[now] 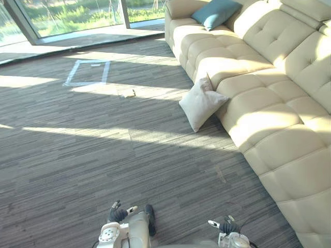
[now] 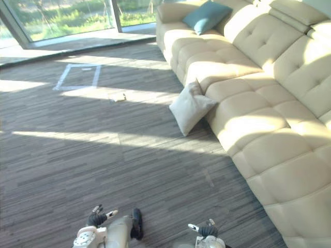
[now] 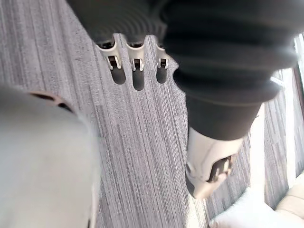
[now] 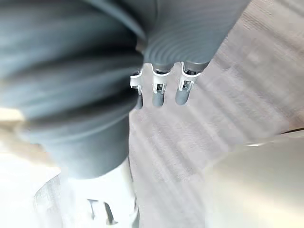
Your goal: Pick up cushions and gather them together orderly.
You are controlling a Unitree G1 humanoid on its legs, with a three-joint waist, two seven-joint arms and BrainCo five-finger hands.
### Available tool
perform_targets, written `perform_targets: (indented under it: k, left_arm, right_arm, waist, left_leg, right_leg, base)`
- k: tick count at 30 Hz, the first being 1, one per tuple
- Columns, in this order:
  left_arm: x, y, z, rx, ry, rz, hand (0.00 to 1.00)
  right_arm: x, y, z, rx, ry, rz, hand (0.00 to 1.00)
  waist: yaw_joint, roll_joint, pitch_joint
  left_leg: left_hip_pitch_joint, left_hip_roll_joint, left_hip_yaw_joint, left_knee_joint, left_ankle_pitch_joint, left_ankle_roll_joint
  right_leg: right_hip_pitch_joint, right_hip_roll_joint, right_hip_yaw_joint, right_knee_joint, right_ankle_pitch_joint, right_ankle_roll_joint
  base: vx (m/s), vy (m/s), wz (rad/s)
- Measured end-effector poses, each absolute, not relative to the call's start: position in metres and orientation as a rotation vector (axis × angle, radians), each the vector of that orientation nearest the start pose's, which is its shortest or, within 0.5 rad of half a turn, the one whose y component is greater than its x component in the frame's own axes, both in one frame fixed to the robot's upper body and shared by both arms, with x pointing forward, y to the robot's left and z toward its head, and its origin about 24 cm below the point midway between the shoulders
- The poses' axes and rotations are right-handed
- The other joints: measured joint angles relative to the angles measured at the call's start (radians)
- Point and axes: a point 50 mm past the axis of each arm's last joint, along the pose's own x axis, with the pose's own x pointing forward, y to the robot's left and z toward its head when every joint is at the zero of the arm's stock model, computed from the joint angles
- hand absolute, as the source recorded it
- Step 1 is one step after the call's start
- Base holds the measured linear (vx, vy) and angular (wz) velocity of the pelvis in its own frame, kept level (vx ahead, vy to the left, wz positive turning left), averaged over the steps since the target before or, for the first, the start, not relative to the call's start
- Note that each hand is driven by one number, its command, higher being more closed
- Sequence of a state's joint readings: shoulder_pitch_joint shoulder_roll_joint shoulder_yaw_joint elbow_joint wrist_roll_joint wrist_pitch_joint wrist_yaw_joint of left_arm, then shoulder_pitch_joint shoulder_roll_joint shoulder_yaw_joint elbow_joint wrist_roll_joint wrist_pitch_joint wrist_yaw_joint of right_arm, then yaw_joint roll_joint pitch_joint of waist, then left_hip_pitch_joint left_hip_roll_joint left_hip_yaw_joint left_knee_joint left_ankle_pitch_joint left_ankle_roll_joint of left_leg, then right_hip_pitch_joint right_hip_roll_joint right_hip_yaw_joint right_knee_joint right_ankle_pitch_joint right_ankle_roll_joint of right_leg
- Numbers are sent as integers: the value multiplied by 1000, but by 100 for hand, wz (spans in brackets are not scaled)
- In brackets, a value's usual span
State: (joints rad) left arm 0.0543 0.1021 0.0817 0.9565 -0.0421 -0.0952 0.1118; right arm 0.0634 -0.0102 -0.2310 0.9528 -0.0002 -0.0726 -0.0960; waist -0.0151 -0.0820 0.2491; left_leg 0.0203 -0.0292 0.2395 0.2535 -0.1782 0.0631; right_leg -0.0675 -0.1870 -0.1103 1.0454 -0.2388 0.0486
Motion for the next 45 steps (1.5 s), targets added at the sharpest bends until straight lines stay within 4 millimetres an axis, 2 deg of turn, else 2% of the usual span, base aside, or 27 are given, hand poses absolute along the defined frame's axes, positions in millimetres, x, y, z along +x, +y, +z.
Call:
perform_targets:
  k: [2,4,5,6,8,9,10,13,14,15,17,19,21,23,25,27,29,30,31,32,34,36,39,41,43,44,45]
  left_arm:
    - [127,202,-146,87,929,226,0]
    - [126,195,-148,74,943,211,0]
    - [125,193,-149,68,947,208,0]
    - [123,192,-149,63,951,205,0]
    - [119,194,-150,68,960,210,0]
    - [114,197,-152,73,974,218,0]
    - [111,193,-153,53,986,222,0]
    - [113,177,-154,6,986,216,0]
    - [115,181,-153,-5,975,237,0]
    - [116,181,-153,-23,971,255,0]
    - [116,188,-150,-35,946,287,0]
    - [120,191,-147,-28,925,289,0]
    - [122,191,-146,-31,913,291,0]
    - [122,192,-145,-30,910,292,0]
    - [123,191,-145,-38,896,298,0]
    - [125,191,-143,-48,883,306,0]
    - [124,191,-142,-57,876,314,0]
    - [124,196,-141,-48,865,323,0]
    - [122,201,-140,-32,864,330,0]
    - [121,204,-140,-25,867,333,0]
    - [120,208,-140,-9,871,347,0]
    - [117,207,-141,-9,887,348,0]
    - [114,203,-146,-4,923,325,0]
    - [116,197,-148,21,940,273,0]
    - [118,190,-151,34,959,228,0]
    - [117,192,-151,48,966,218,0]
    - [116,197,-151,67,968,216,0]
  right_arm:
    - [127,-197,-146,38,915,-331,0]
    - [136,-206,-140,17,883,-333,0]
    - [138,-209,-139,10,876,-333,0]
    - [136,-211,-139,3,882,-337,0]
    - [125,-213,-144,-22,934,-330,0]
    - [114,-211,-149,-27,980,-325,0]
    - [103,-216,-152,-24,1008,-353,0]
    - [101,-223,-150,-22,1006,-379,0]
    - [100,-224,-150,-25,1007,-378,0]
    - [100,-224,-150,-28,1008,-376,0]
    - [100,-221,-150,-20,1004,-374,0]
    - [101,-218,-150,-17,999,-366,0]
    - [107,-218,-148,-16,987,-362,0]
    - [109,-218,-148,-17,981,-361,0]
    - [105,-218,-149,-20,992,-371,0]
    - [98,-219,-150,-23,1007,-381,0]
    - [91,-218,-151,-29,1018,-388,0]
    - [92,-212,-152,-26,1019,-370,0]
    - [92,-205,-153,-21,1018,-349,0]
    - [91,-201,-153,-10,1014,-344,0]
    - [93,-197,-151,3,995,-345,0]
    - [95,-198,-149,6,982,-349,0]
    - [104,-203,-147,-11,958,-346,0]
    - [115,-203,-146,-15,943,-332,0]
    - [126,-204,-142,-21,917,-319,0]
    - [125,-203,-143,-23,917,-314,0]
    - [119,-203,-145,-19,933,-318,0]
  waist:
    - [-10,20,-2]
    - [-34,45,7]
    - [-43,56,14]
    - [-50,63,18]
    - [-51,52,14]
    - [-52,39,6]
    - [-58,71,0]
    - [-71,114,-13]
    - [-72,120,-10]
    - [-70,123,-10]
    - [-55,109,-4]
    - [-39,92,-7]
    - [-26,90,-6]
    - [-16,91,-5]
    - [0,91,-5]
    - [10,91,-5]
    - [23,95,-16]
    - [26,78,-26]
    - [27,45,-47]
    - [30,32,-58]
    - [29,17,-65]
    - [30,18,-66]
    - [21,35,-72]
    - [12,57,-68]
    - [6,87,-51]
    - [6,81,-53]
    - [5,51,-55]
  left_leg:
    - [113,10,-3,-67,-17,2]
    - [214,27,-7,-138,-28,0]
    - [244,38,-3,-159,-29,-1]
    - [281,44,0,-188,-37,-14]
    - [357,35,8,-221,-84,-90]
    - [401,23,1,-220,-101,-115]
    - [438,53,-2,-189,-104,-125]
    - [341,121,-7,79,-23,-220]
    - [274,159,-19,275,64,-231]
    - [215,201,-18,441,67,-233]
    - [100,289,40,713,-22,-221]
    - [15,294,83,705,-73,-188]
    - [-96,254,92,538,-112,-158]
    - [-162,191,30,327,-103,-159]
    - [-194,115,-101,48,-19,-176]
    - [-215,102,-145,-45,42,-173]
    - [-227,117,-133,-13,138,-161]
    - [-234,115,-108,51,163,-120]
    - [-229,105,-63,86,105,-104]
    - [-217,101,-31,89,78,-101]
    - [-153,99,44,90,29,-74]
    - [-70,99,101,55,-1,-67]
    - [64,104,183,-68,1,-74]
    - [90,126,198,-95,1,-74]
    - [113,156,194,-100,1,-74]
    - [133,145,187,-100,6,-81]
    - [163,108,173,-104,0,-90]
  right_leg:
    - [-83,17,-79,-68,-73,-27]
    - [-200,57,-157,-305,-78,-43]
    - [-224,77,-177,-427,-45,-46]
    - [-239,102,-207,-607,36,-46]
    - [-261,124,-221,-812,171,-75]
    - [-261,129,-195,-819,260,-144]
    - [-261,134,-195,-724,311,-204]
    - [-239,162,-206,-644,188,-210]
    - [-180,187,-196,-673,158,-211]
    - [-122,212,-186,-714,147,-207]
    - [50,269,-135,-818,123,-214]
    - [146,277,-83,-879,115,-204]
    - [218,271,5,-931,95,-171]
    - [249,253,76,-948,78,-154]
    - [301,232,157,-966,57,-129]
    - [345,220,205,-959,8,-101]
    - [354,221,261,-889,-75,-76]
    - [344,203,288,-827,-112,-49]
    - [313,177,307,-747,-117,-41]
    - [275,166,319,-676,-113,-35]
    - [187,125,281,-488,-81,44]
    - [135,68,165,-388,-93,57]
    - [68,-16,-124,-408,-128,32]
    - [4,-5,-257,-472,-124,22]
    - [-52,50,-290,-548,-84,-32]
    - [-47,86,-255,-675,22,-57]
    - [-43,88,-198,-749,146,-102]
  base:
    - [586,95,16]
    - [616,24,25]
    - [663,-4,30]
    - [663,-30,29]
    - [700,-61,23]
    - [806,-99,16]
    - [958,-159,12]
    - [773,-242,-4]
    - [644,-184,-19]
    - [719,-192,-27]
    - [589,-153,-52]
    - [353,-72,-79]
    - [409,-6,-111]
    - [380,103,-120]
    - [501,245,-115]
    - [502,291,-89]
    - [604,398,-92]
    - [675,426,-96]
    - [550,339,-99]
    - [503,323,-94]
    - [440,304,-97]
    - [357,236,-94]
    - [266,156,-73]
    - [253,32,-45]
    - [288,-58,-20]
    - [321,-118,7]
    - [280,-121,8]
